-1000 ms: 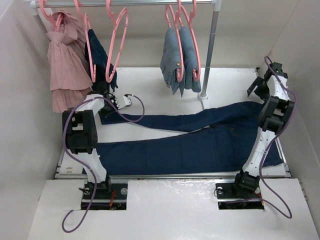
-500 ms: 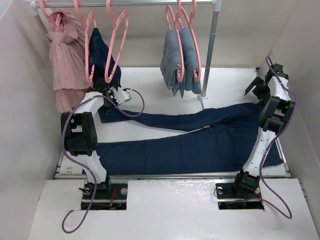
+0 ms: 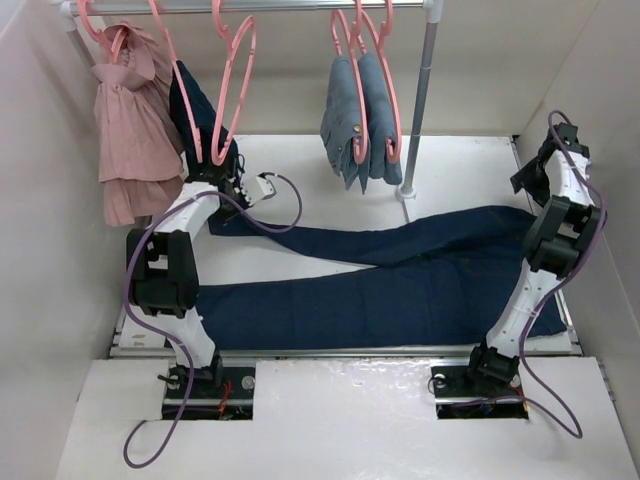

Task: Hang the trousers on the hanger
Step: Flatten out the trousers at the center of the board.

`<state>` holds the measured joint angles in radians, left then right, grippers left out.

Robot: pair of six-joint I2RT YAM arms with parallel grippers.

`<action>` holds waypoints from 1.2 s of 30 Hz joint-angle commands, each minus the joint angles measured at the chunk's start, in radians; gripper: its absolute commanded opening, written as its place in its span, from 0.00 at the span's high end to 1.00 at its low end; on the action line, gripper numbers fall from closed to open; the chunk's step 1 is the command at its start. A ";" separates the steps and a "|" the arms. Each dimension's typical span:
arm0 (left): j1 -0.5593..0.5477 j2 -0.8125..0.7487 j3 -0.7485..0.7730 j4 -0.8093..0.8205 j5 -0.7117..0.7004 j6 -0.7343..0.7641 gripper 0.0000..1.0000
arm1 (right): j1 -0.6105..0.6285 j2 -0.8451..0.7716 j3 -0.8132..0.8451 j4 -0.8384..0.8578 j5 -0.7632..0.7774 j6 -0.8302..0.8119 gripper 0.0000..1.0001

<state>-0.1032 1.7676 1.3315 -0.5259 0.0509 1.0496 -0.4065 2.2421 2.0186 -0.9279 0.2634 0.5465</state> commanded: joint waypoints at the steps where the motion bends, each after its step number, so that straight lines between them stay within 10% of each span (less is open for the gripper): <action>1: 0.002 -0.046 0.029 -0.042 -0.013 -0.033 1.00 | -0.009 -0.036 0.043 -0.051 0.143 -0.008 0.00; 20: -0.016 0.032 0.101 -0.051 -0.060 -0.051 1.00 | 0.003 0.254 0.239 -0.169 0.027 -0.053 0.00; 21: -0.016 0.032 0.101 -0.051 -0.060 -0.051 1.00 | 0.003 0.254 0.227 -0.155 0.027 -0.066 0.03; 24: -0.016 0.032 0.101 -0.042 -0.060 -0.051 1.00 | 0.003 0.231 0.172 -0.126 0.004 -0.066 0.61; 25: -0.016 0.032 0.110 -0.042 -0.060 -0.051 1.00 | 0.012 0.214 0.152 -0.115 0.004 -0.066 1.00; 36: -0.016 0.059 0.337 -0.136 -0.315 -0.230 1.00 | 0.012 -0.229 -0.191 0.075 0.058 -0.118 1.00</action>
<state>-0.1188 1.8412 1.5555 -0.5869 -0.1665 0.9073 -0.3988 2.2372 1.9228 -0.9367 0.2825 0.4488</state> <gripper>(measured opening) 0.010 0.036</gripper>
